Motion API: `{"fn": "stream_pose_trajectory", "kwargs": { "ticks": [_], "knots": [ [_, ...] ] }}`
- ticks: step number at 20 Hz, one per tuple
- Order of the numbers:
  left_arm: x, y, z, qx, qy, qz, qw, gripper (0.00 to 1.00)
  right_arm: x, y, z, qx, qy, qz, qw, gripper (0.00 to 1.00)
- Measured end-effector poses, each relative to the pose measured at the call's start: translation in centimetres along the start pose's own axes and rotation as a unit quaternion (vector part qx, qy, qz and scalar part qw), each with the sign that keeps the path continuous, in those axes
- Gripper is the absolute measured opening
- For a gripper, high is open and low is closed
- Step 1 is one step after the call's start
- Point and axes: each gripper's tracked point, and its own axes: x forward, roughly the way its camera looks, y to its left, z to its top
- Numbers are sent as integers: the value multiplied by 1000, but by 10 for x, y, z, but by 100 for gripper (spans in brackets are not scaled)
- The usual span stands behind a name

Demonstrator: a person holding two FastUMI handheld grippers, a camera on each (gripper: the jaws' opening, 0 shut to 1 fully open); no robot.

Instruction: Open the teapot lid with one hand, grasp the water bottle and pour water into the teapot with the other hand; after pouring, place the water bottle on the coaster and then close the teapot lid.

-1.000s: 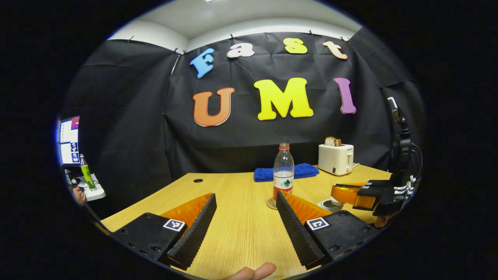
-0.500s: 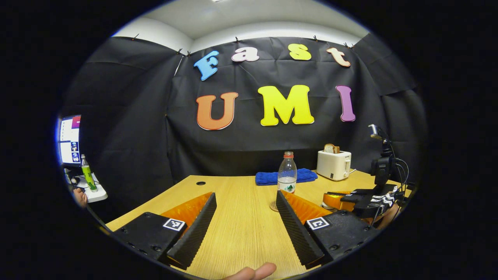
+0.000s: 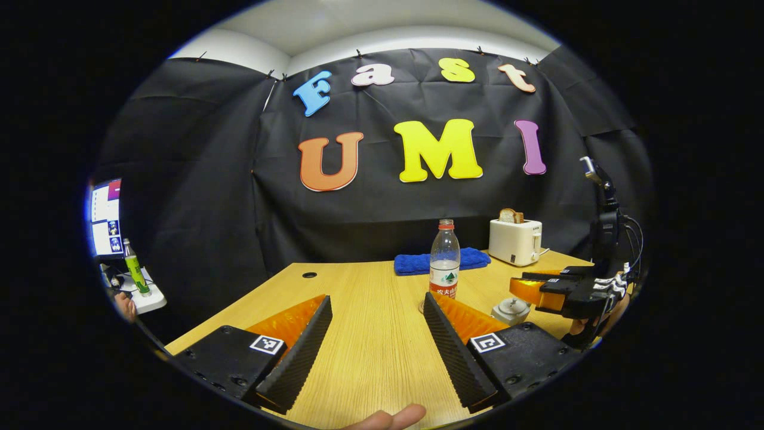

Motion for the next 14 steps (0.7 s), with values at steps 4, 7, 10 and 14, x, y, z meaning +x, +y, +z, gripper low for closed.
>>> {"fn": "stream_pose_trajectory", "kwargs": {
  "ticks": [4,7,10,14],
  "knots": [
    [-5,-1,6,-2,0,0,1000,97,-35,-5,22,-7,-20,-9,1000,69],
    [-12,-11,12,-12,4,-11,1000,97,-65,-15,37,-11,-30,-27,999,79],
    [-23,-20,17,-17,11,-19,1000,97,-98,-24,55,-20,-46,-45,998,91],
    [-33,-32,25,-11,10,-27,1000,97,-142,-52,77,-34,-92,-83,992,93]
  ]
}}
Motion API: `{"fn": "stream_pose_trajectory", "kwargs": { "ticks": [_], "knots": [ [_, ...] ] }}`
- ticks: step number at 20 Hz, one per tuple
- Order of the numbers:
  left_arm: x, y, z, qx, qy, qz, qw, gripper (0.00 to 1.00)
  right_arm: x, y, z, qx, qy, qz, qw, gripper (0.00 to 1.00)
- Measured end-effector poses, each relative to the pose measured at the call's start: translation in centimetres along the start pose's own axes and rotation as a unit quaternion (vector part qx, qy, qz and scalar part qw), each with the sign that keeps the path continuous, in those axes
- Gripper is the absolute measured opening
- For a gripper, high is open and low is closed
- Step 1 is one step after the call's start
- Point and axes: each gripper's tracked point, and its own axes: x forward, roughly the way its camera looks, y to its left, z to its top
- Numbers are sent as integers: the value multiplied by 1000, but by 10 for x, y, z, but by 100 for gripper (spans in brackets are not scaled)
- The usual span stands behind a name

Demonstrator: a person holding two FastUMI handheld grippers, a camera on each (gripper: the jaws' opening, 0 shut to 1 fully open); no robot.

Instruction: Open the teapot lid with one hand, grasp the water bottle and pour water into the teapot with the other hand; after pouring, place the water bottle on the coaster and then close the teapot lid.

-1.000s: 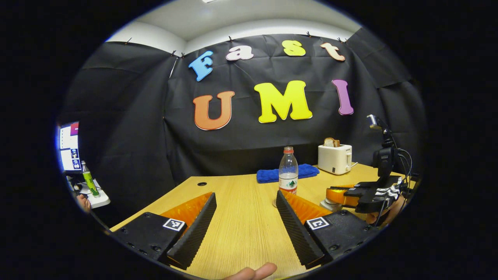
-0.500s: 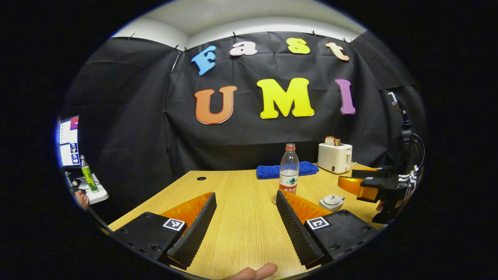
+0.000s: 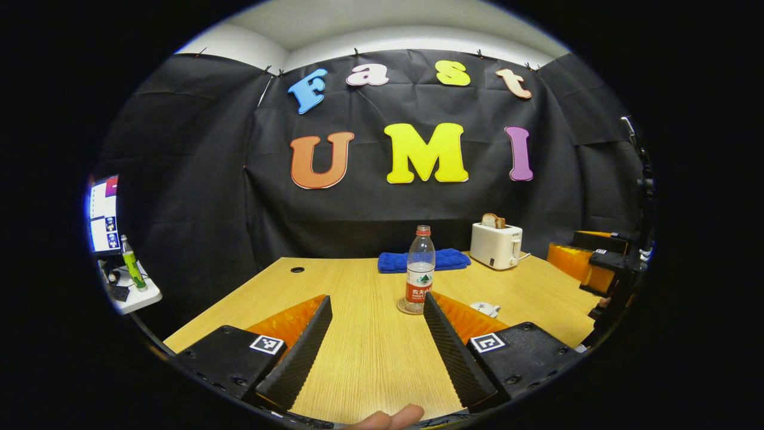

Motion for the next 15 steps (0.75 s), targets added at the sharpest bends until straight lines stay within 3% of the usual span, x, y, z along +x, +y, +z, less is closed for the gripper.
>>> {"fn": "stream_pose_trajectory", "kwargs": {
  "ticks": [1,2,3,6,15],
  "knots": [
    [-2,-4,0,3,-2,-2,1000,97,-7,-5,0,5,-1,1,1000,97],
    [-3,-6,1,6,-2,-3,1000,97,-13,-8,1,11,1,4,1000,93],
    [-5,-9,1,8,-3,-3,1000,97,-20,-10,0,17,4,9,1000,97],
    [-9,-10,6,8,-10,3,1000,97,-29,-8,-14,14,27,30,999,96],
    [-10,2,10,9,-14,22,1000,97,-27,11,-31,-8,45,54,998,95]
  ]
}}
